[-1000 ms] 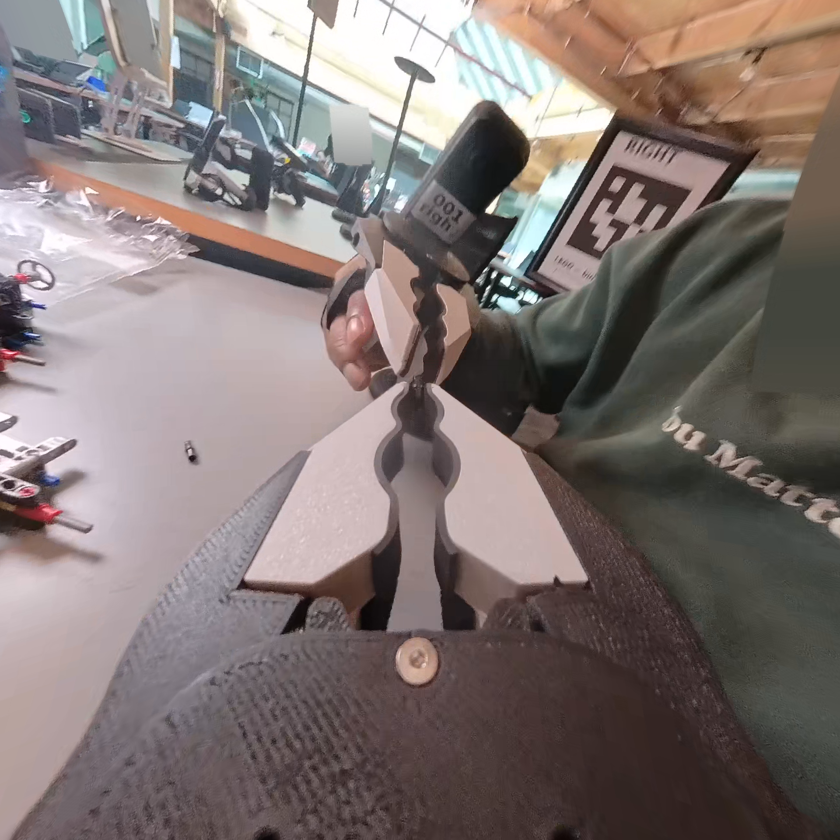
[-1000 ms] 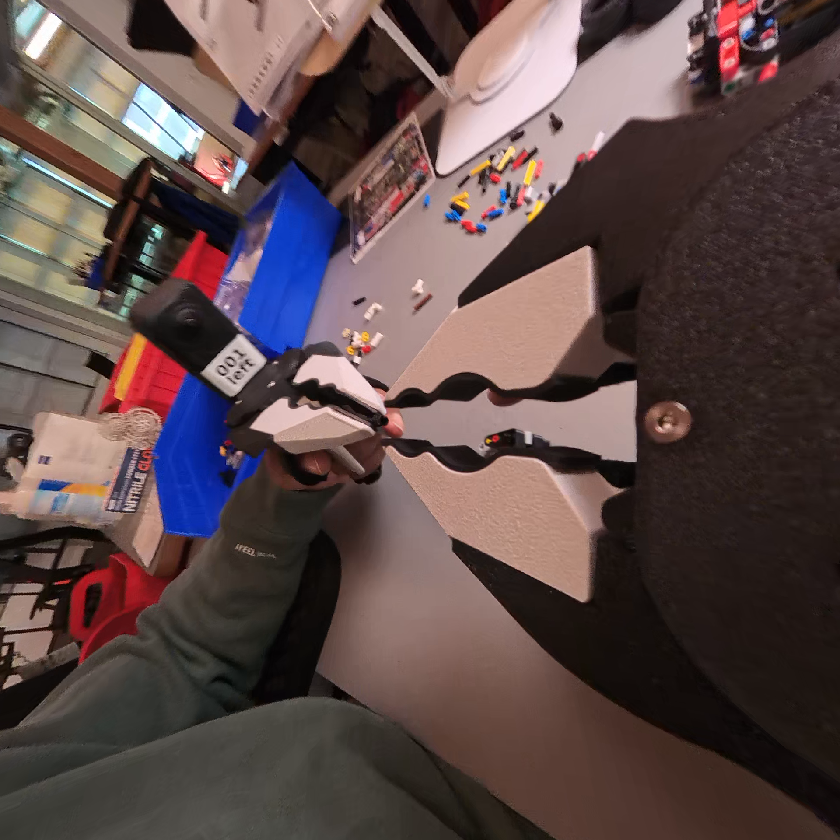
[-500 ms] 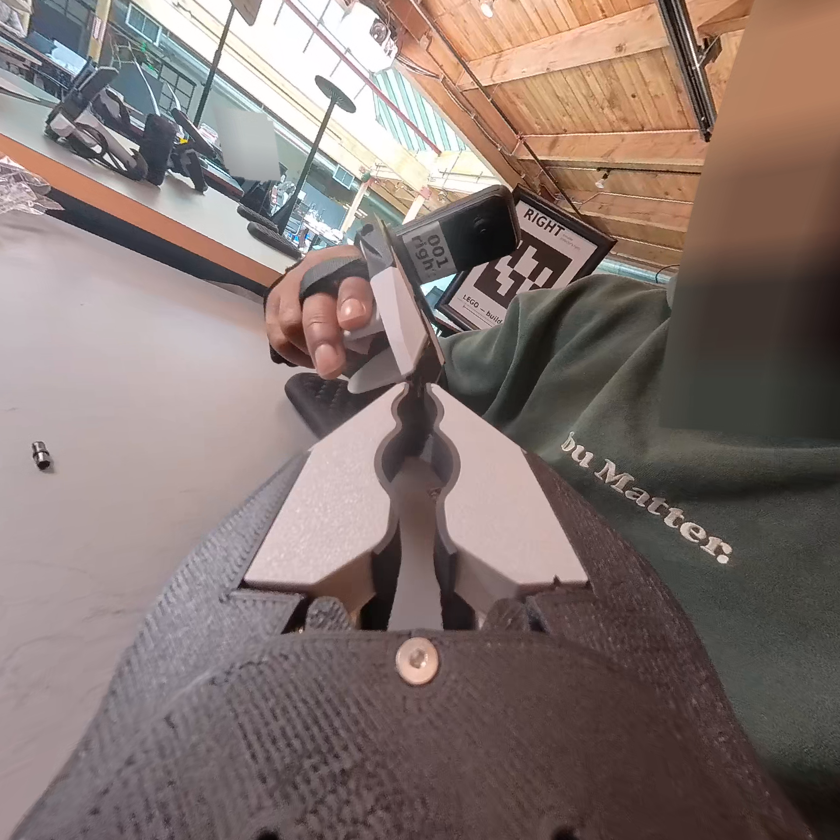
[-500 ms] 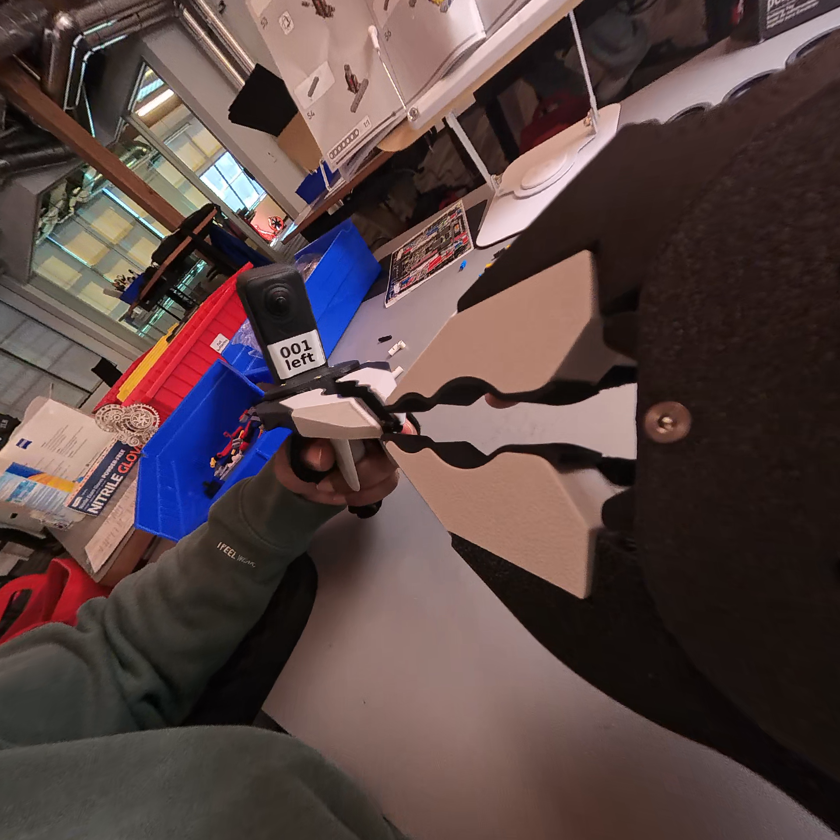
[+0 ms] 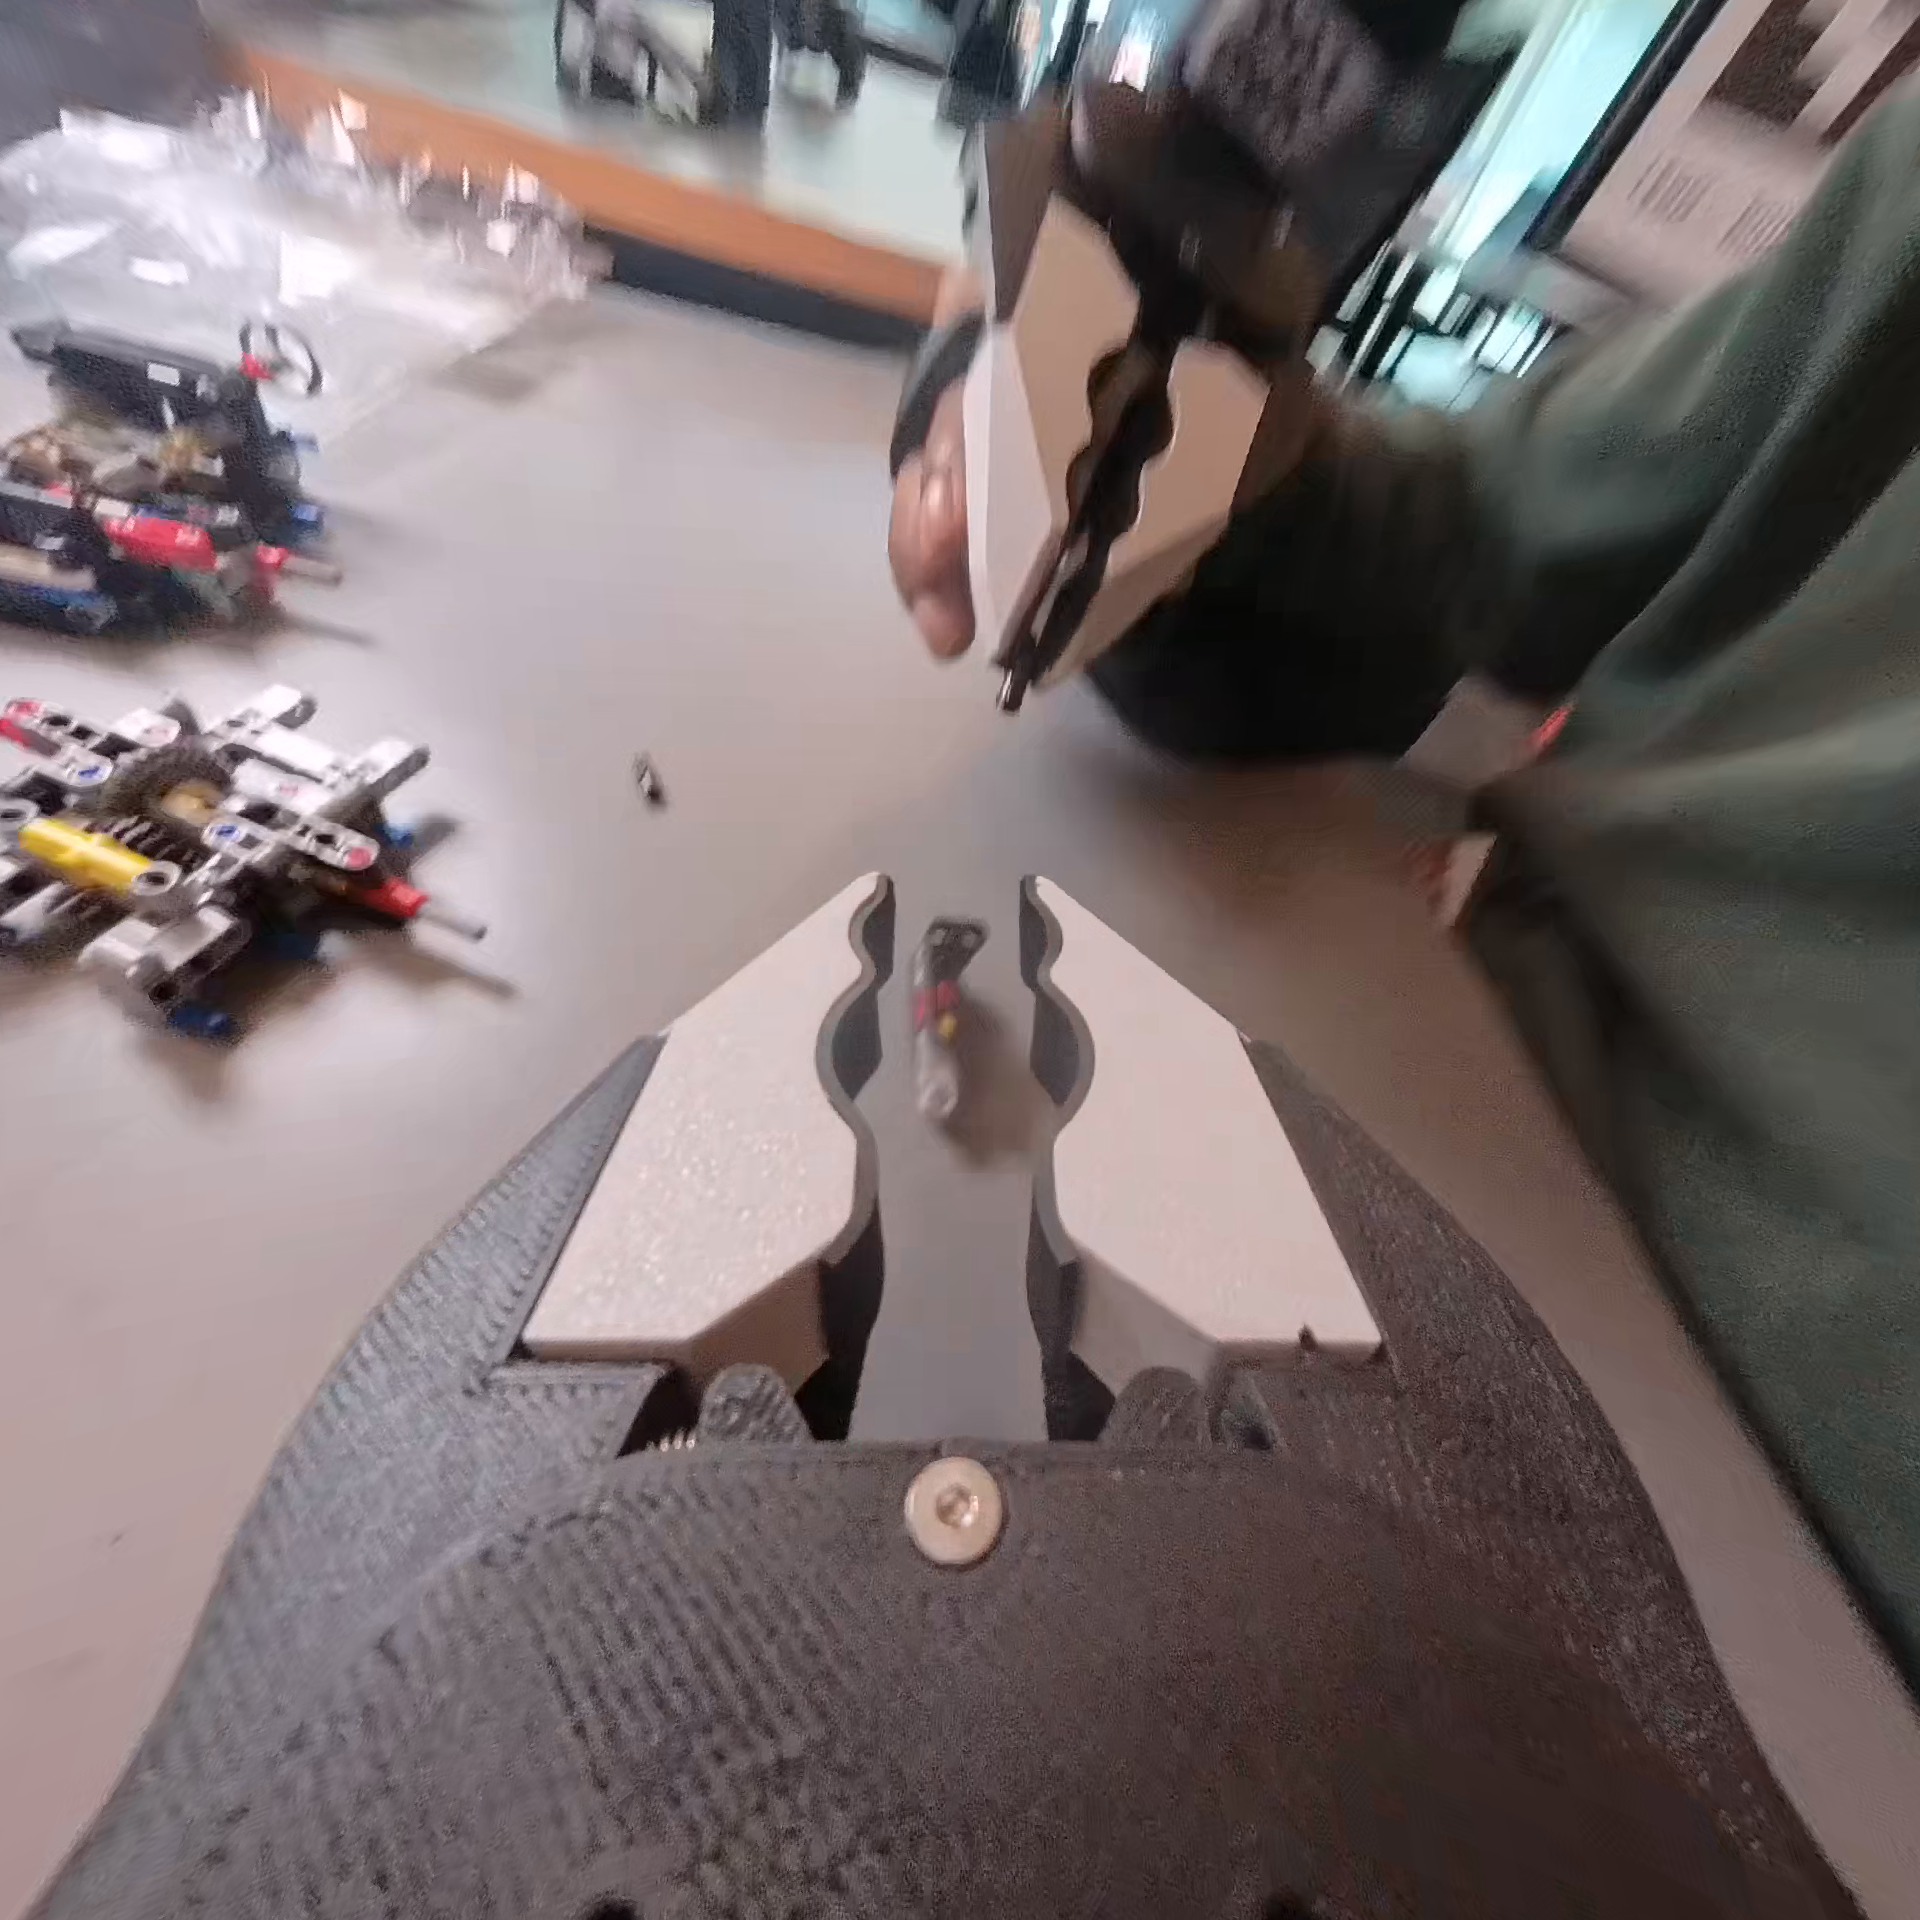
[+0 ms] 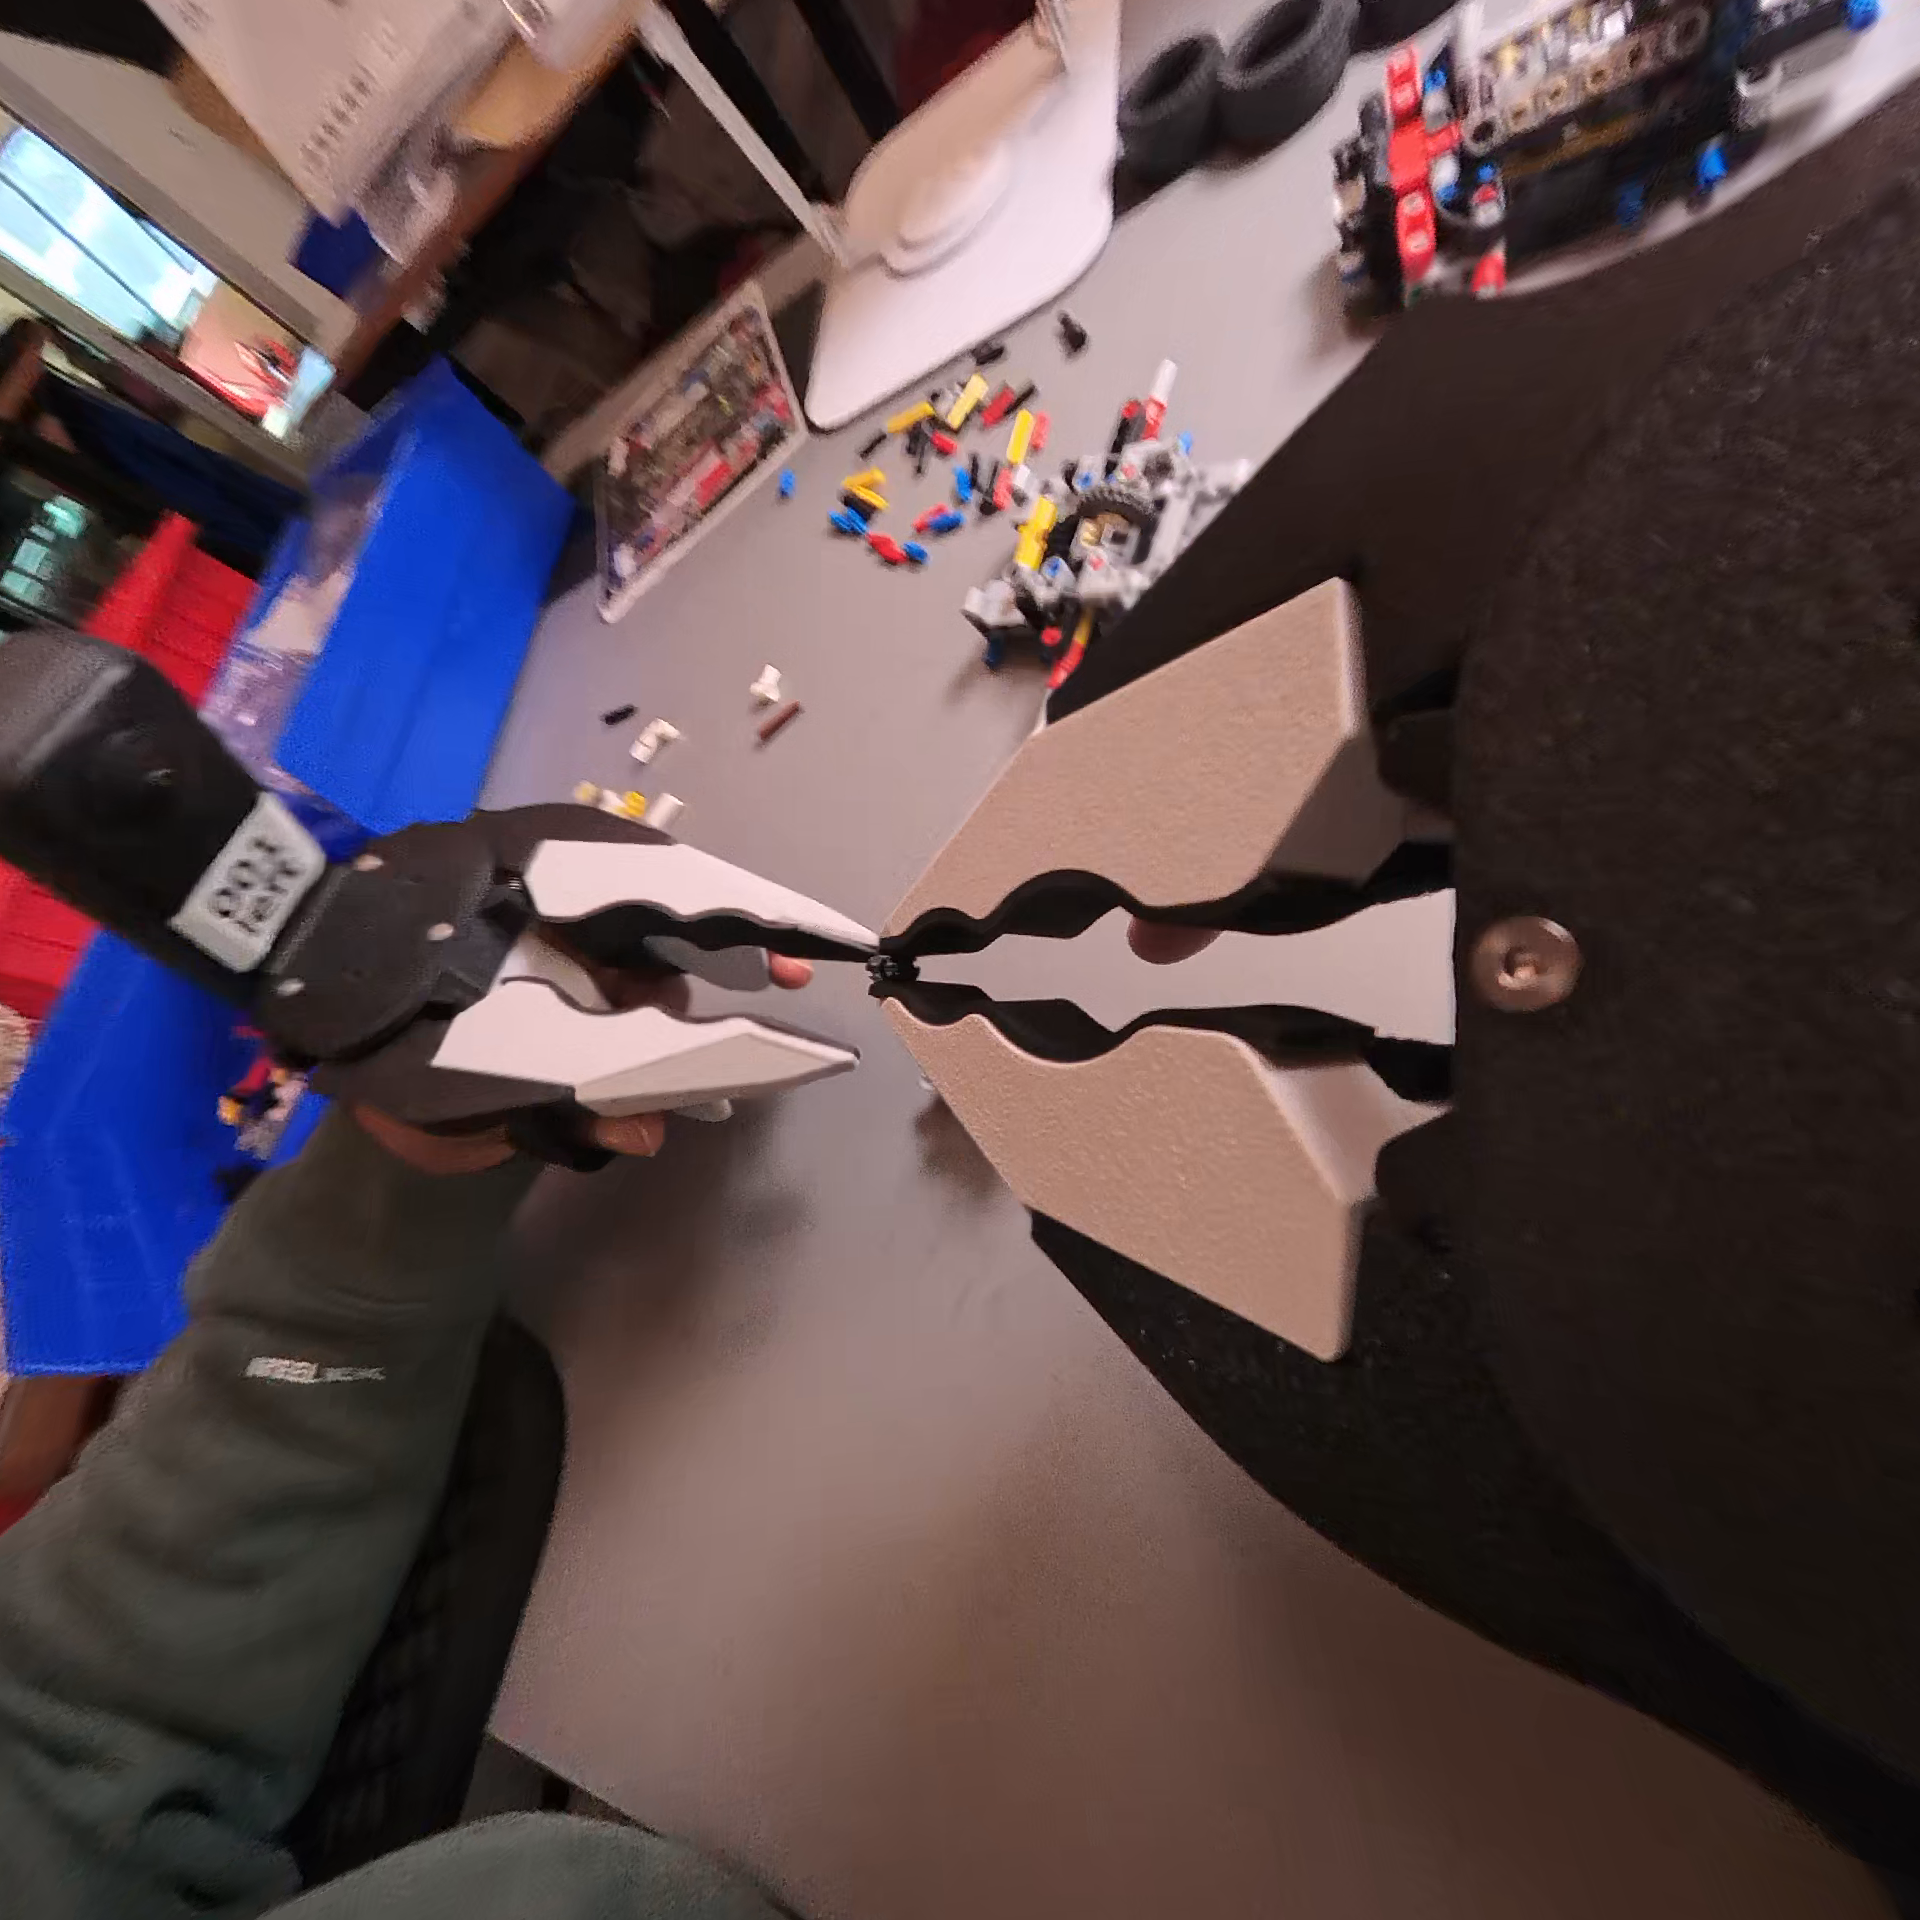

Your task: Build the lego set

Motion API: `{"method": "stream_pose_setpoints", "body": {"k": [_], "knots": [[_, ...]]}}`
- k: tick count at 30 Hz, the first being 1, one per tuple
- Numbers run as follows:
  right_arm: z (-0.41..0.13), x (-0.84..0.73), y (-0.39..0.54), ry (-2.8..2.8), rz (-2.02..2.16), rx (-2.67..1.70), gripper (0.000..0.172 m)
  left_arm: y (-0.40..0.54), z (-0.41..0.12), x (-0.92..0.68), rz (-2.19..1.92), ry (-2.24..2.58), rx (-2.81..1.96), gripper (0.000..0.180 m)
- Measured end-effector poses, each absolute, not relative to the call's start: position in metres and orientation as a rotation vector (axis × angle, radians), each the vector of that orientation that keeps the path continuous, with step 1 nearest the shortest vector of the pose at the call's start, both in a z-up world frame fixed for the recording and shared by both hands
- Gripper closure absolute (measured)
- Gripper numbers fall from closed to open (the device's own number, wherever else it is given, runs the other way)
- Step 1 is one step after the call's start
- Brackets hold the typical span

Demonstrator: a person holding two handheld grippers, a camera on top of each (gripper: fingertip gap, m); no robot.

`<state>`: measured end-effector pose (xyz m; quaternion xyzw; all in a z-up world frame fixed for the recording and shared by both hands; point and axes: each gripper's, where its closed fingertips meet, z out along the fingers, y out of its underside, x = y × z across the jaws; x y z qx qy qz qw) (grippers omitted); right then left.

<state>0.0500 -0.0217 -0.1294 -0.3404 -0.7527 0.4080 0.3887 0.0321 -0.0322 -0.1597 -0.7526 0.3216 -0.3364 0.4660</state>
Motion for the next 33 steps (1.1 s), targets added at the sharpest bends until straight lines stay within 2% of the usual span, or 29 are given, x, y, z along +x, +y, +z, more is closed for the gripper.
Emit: {"method": "stream_pose_setpoints", "body": {"k": [7, 11, 19, 33], "knots": [[-0.171, 0.05, -0.031, -2.104, 0.944, -0.93, 0.169, -0.032, -0.218, 0.047, -0.439, 1.088, -2.018, 0.154], [-0.183, 0.05, -0.027, -2.149, 0.886, -0.96, 0.169, -0.027, -0.216, 0.05, -0.403, 1.083, -2.008, 0.174], [-0.185, 0.055, -0.022, -2.156, 0.898, -1.006, 0.169, -0.028, -0.201, 0.05, -0.53, 1.001, -1.96, 0.174], [-0.196, 0.056, -0.024, -2.161, 1.005, -1.075, 0.169, -0.027, -0.207, 0.058, -0.474, 1.063, -1.943, 0.173]]}}
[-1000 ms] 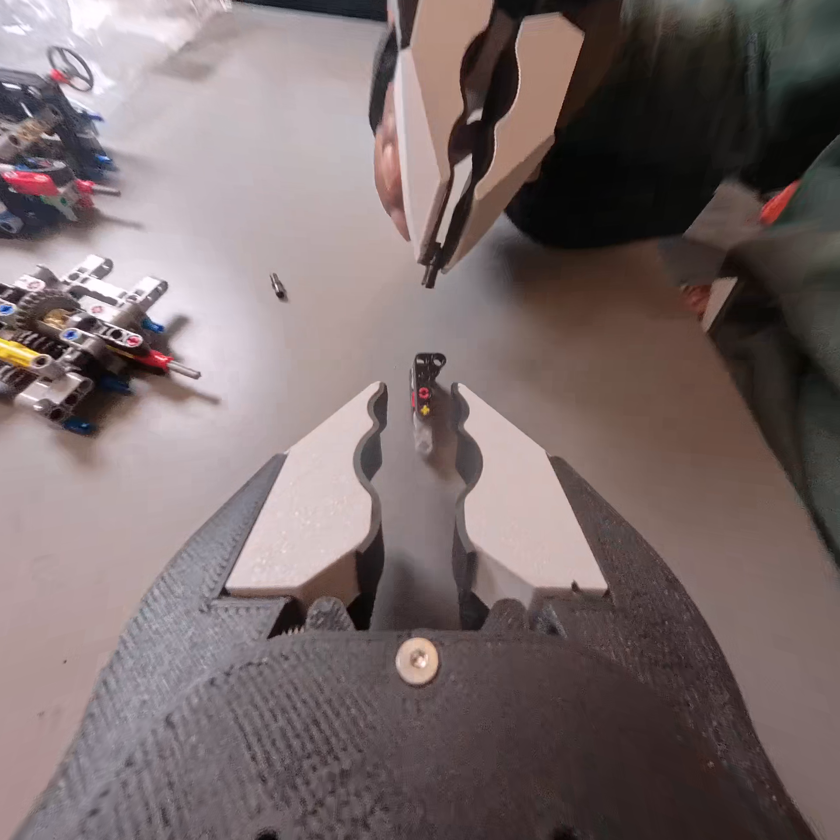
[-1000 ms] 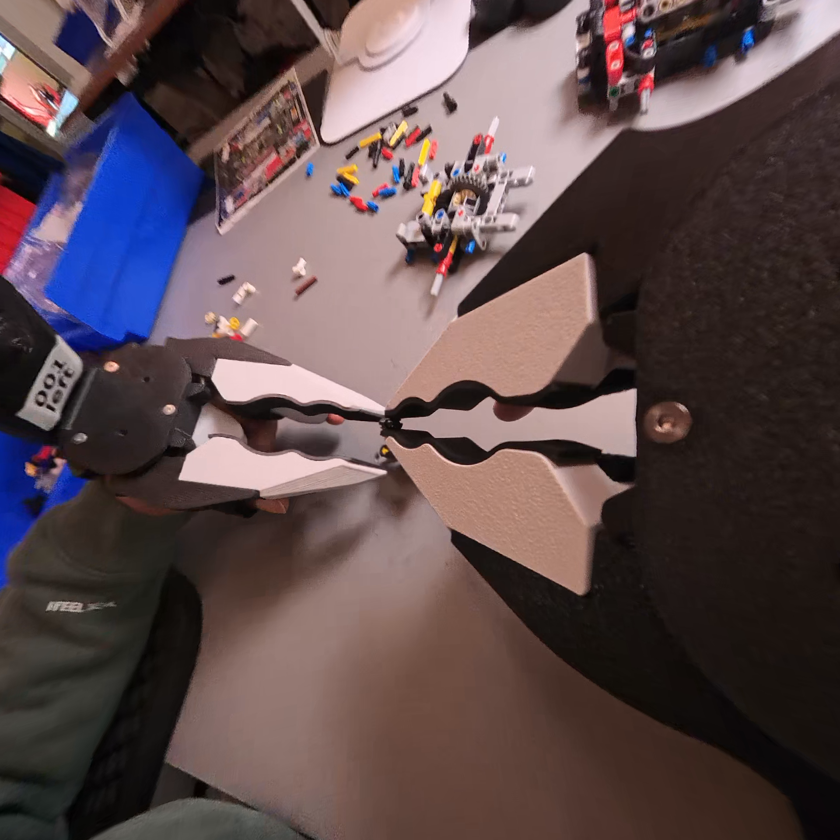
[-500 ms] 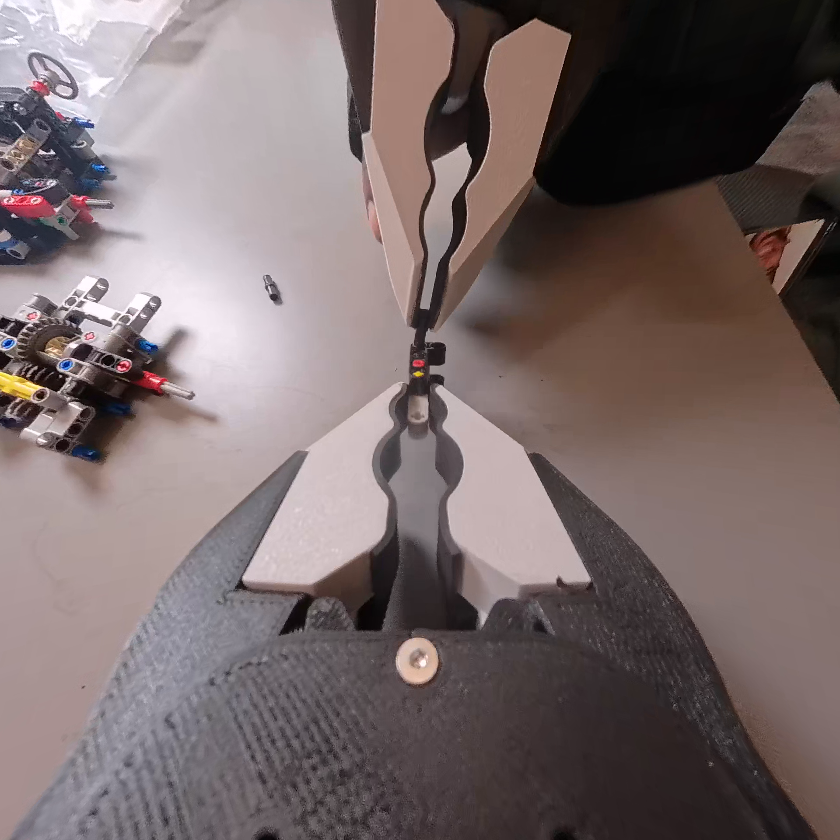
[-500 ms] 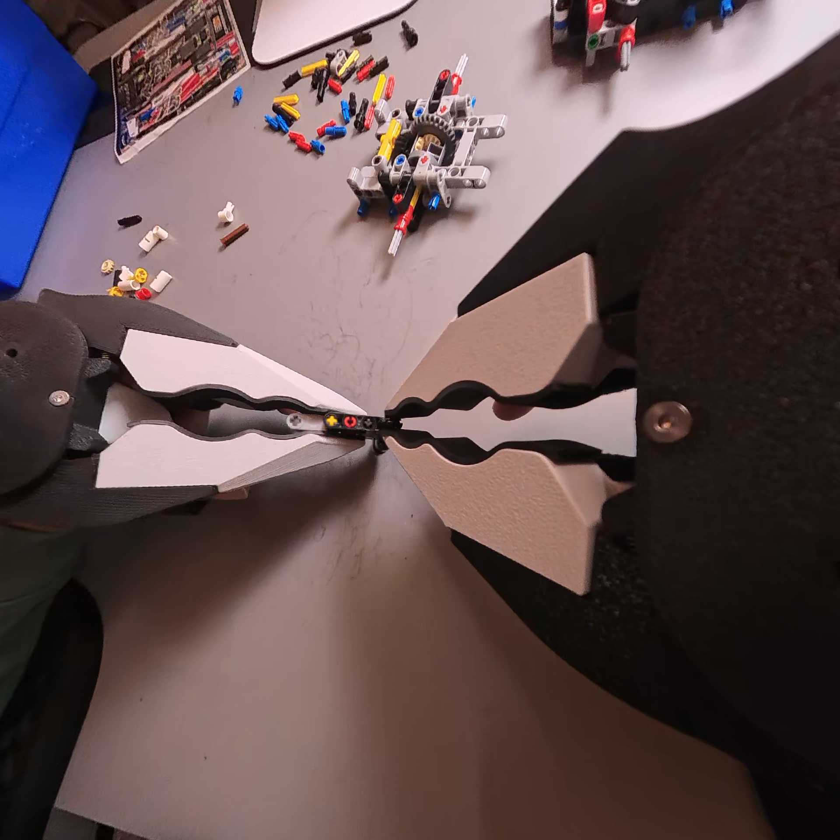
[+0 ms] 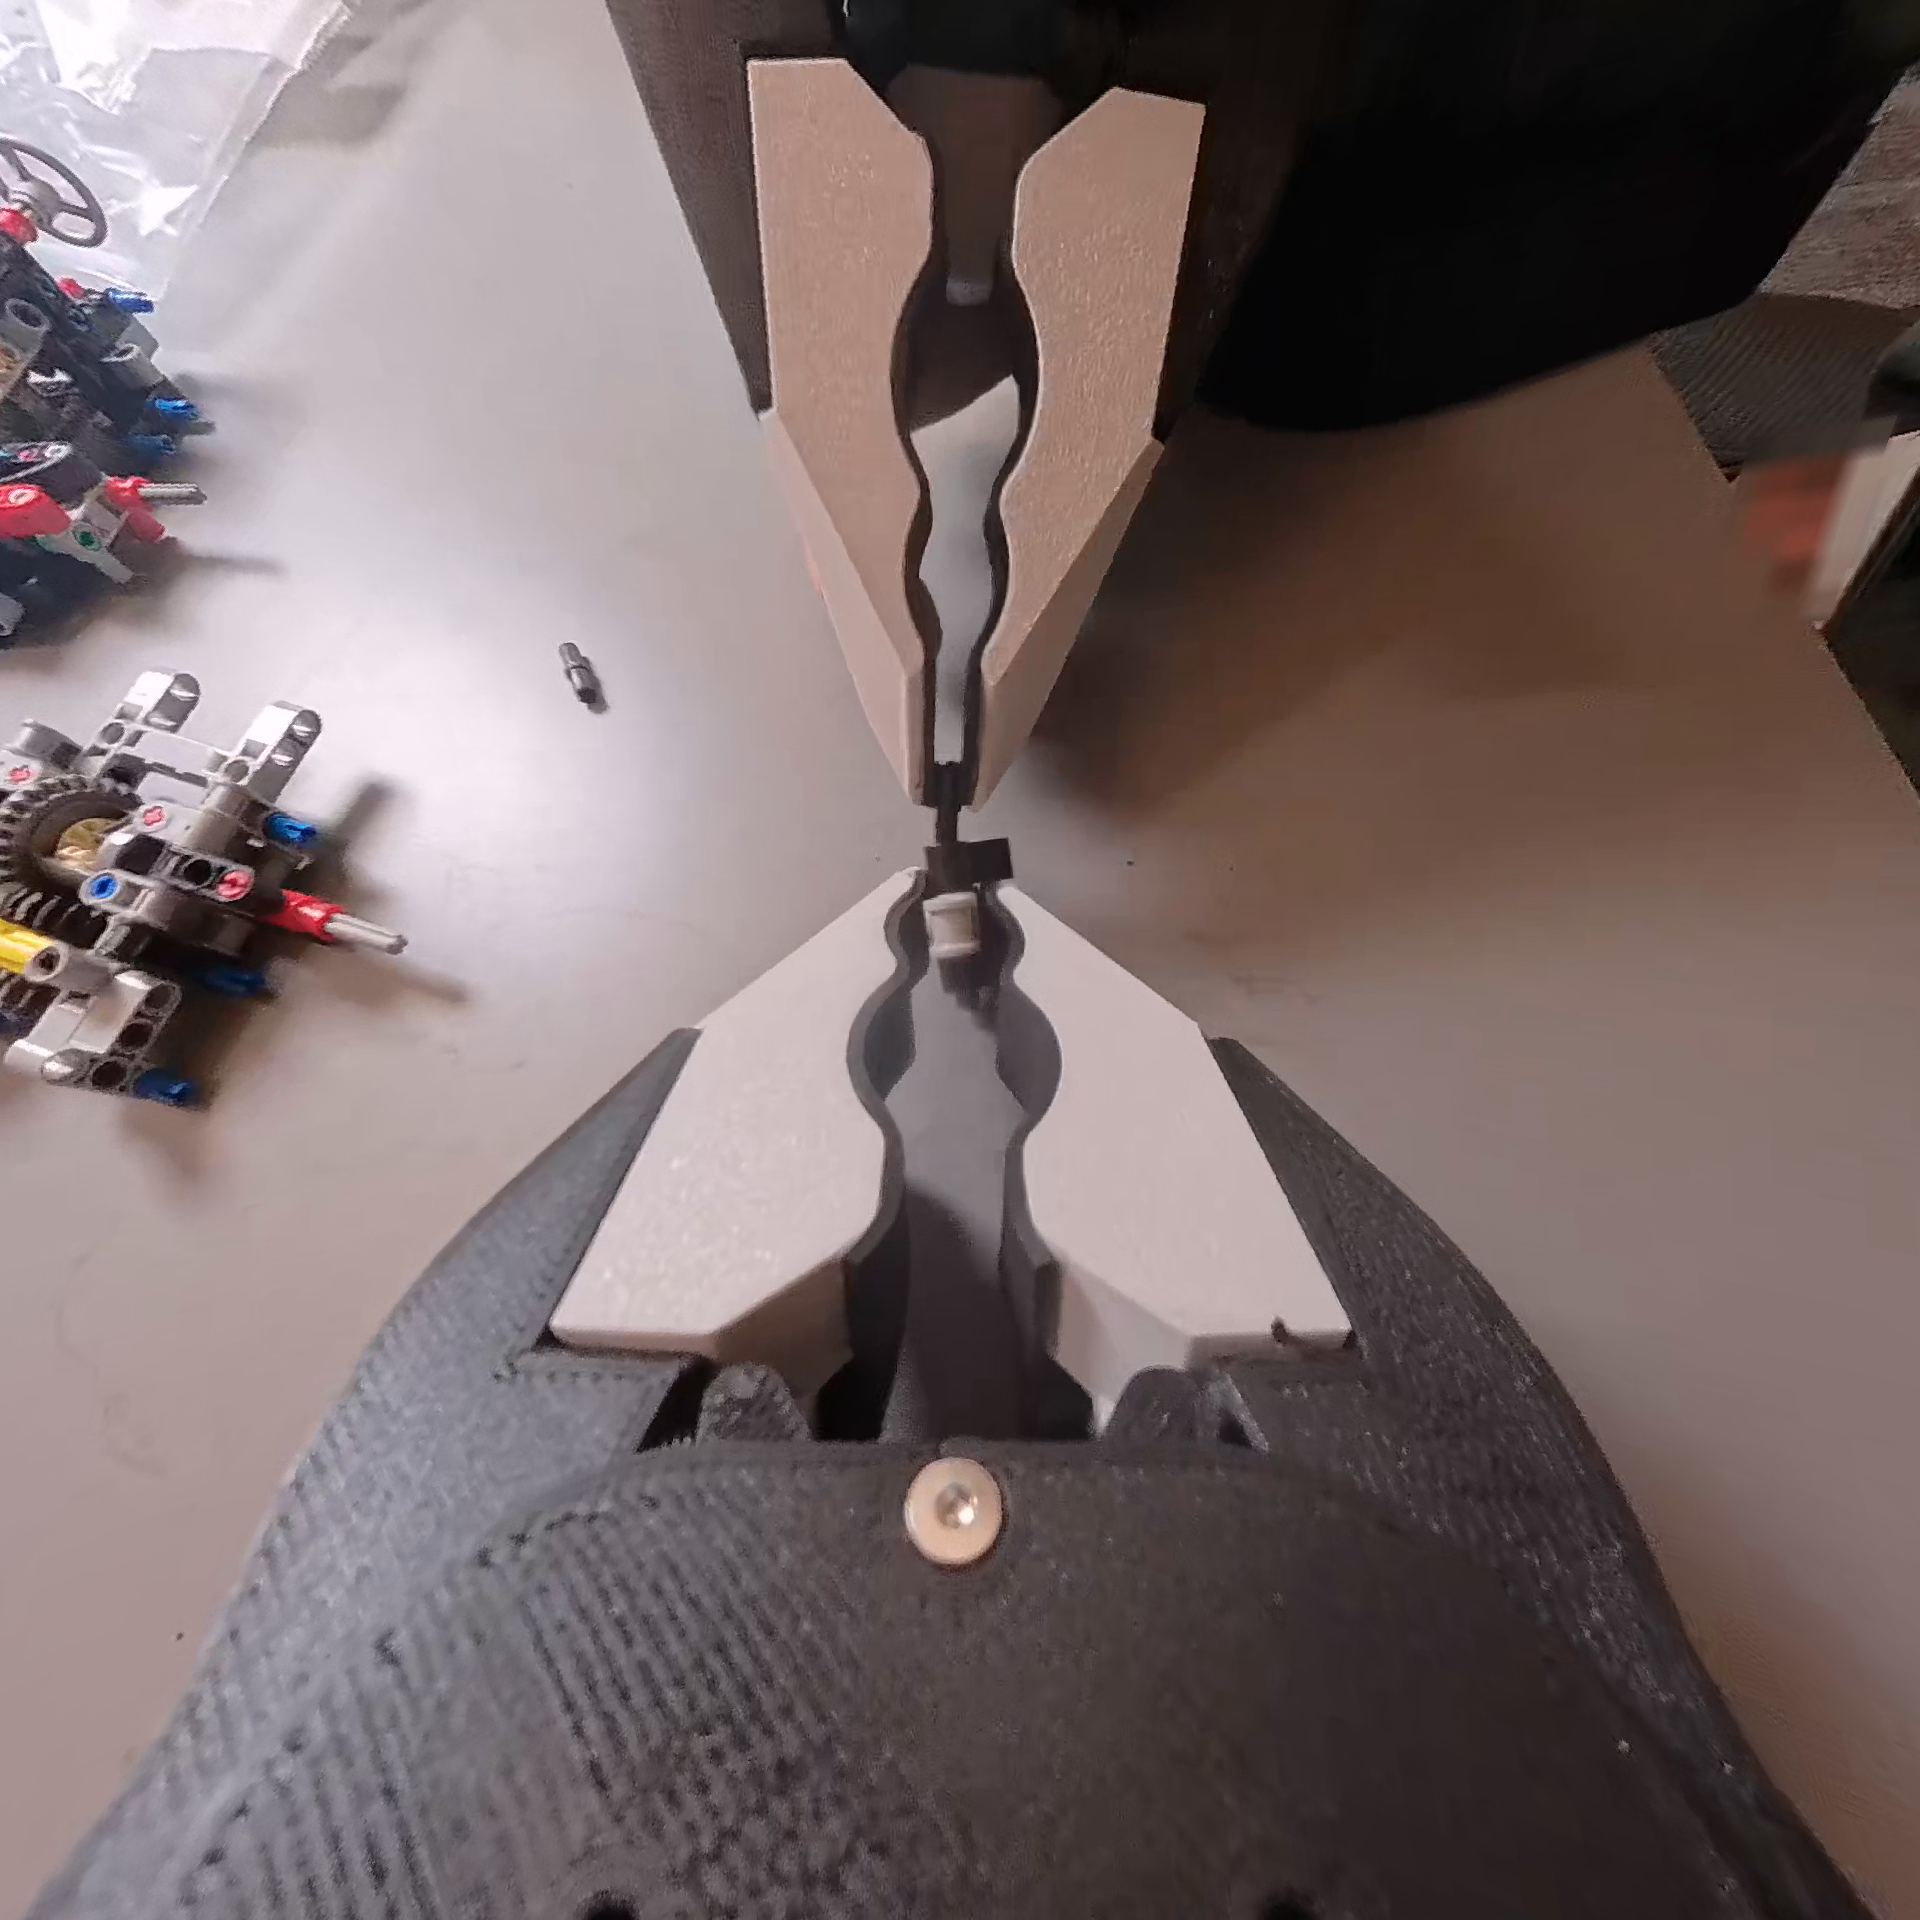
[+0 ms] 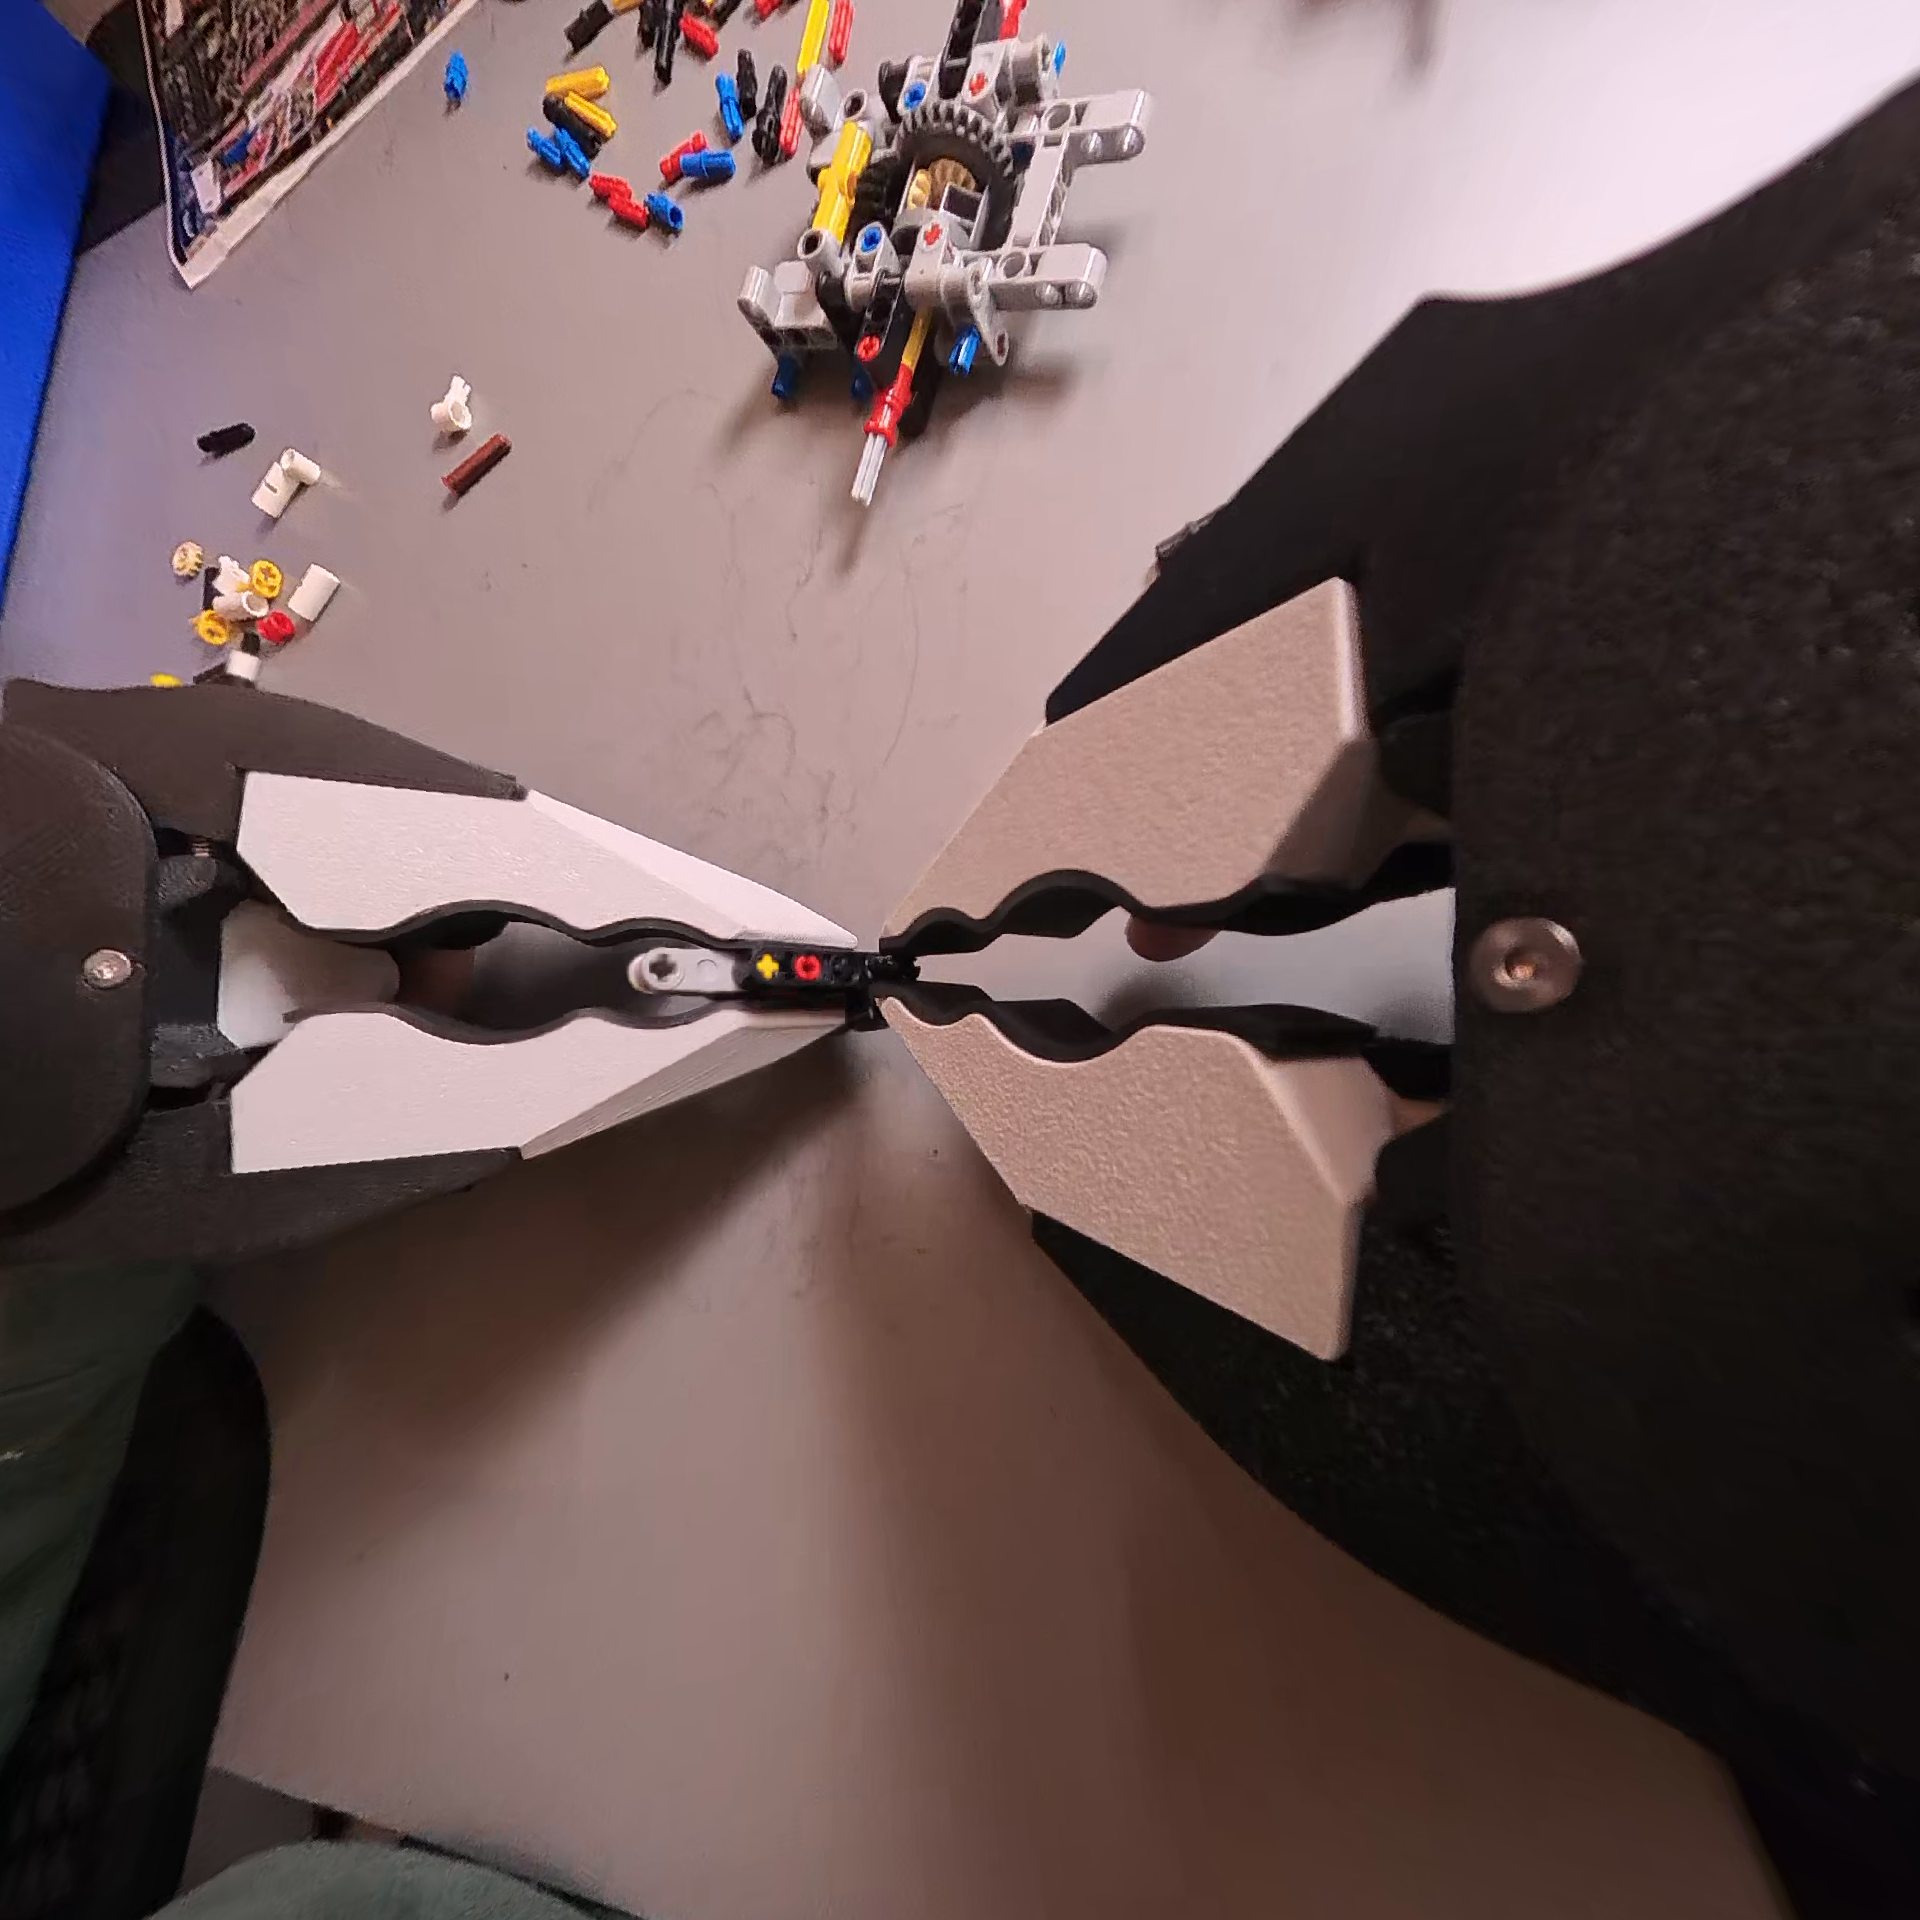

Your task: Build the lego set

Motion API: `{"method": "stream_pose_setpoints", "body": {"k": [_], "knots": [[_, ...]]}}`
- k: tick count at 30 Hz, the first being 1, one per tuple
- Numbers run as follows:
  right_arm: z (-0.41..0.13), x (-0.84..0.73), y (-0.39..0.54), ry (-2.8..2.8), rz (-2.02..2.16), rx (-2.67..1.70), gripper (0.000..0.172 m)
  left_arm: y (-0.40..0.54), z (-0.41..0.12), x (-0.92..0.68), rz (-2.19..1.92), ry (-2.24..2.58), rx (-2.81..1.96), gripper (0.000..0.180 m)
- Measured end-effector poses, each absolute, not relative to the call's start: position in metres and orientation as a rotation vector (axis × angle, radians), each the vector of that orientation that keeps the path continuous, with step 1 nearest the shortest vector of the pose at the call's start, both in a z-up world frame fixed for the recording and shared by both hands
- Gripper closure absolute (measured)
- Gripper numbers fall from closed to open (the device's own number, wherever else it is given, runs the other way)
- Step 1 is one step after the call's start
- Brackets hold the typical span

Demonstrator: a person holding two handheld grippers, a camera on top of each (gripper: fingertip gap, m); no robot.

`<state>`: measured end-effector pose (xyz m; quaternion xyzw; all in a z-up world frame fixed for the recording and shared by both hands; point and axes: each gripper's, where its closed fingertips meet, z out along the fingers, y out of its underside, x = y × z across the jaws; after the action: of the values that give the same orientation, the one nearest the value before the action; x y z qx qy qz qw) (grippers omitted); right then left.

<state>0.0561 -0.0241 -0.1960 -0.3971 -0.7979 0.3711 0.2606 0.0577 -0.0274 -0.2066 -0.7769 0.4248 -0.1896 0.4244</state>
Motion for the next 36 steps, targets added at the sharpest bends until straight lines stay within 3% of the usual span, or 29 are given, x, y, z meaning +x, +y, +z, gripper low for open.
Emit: {"method": "stream_pose_setpoints", "body": {"k": [14, 36], "knots": [[-0.159, 0.06, -0.025, -2.004, 1.292, -1.114, 0.169, -0.028, -0.169, 0.061, -0.573, 0.96, -1.78, 0.175], [-0.17, 0.06, -0.034, -2.057, 1.342, -1.257, 0.17, -0.032, -0.174, 0.064, -0.409, 1.076, -1.748, 0.176]]}}
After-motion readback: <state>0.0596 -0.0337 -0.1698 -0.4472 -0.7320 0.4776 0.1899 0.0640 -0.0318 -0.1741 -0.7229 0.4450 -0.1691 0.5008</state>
